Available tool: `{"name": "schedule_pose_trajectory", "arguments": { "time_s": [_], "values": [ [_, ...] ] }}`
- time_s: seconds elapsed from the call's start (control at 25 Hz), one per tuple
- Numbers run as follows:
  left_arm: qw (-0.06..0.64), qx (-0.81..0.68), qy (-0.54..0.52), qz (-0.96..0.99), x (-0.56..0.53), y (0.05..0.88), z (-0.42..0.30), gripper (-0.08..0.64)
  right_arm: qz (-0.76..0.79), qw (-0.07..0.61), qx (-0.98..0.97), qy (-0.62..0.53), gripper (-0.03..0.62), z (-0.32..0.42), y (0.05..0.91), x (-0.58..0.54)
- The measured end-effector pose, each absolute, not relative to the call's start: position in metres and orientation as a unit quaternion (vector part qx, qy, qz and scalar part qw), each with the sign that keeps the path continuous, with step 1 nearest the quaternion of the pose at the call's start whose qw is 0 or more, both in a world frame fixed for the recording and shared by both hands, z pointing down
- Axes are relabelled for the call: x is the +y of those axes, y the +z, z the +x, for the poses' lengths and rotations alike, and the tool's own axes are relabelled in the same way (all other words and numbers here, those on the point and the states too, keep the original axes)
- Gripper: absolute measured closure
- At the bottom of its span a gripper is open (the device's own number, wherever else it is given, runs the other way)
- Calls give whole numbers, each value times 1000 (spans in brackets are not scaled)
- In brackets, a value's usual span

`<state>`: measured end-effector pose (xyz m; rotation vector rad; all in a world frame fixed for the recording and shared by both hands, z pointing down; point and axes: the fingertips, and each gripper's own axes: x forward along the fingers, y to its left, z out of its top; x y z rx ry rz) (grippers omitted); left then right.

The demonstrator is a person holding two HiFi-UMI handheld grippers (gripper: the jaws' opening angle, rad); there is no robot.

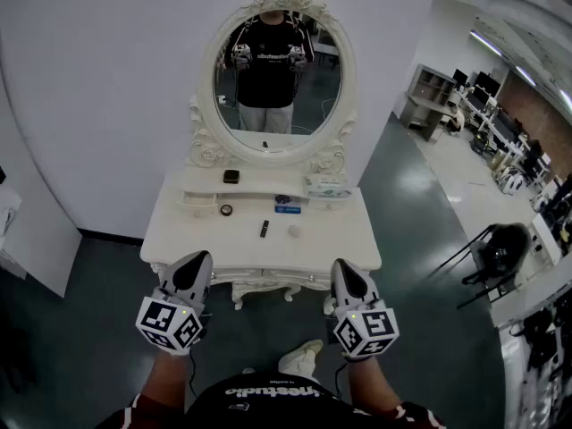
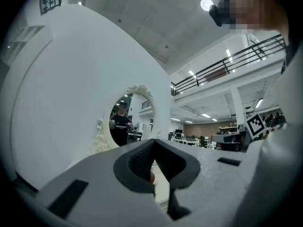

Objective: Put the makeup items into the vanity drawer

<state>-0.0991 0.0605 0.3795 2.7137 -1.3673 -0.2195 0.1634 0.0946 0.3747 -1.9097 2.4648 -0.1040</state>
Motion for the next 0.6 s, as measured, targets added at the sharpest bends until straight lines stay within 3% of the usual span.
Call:
{"name": "schedule_pose_trajectory", "arguments": {
  "time_s": [0.6],
  "values": [
    [42, -452, -70, 888, 65, 381, -98, 555, -615, 28, 787, -25, 589, 171, 371, 101]
  ]
}}
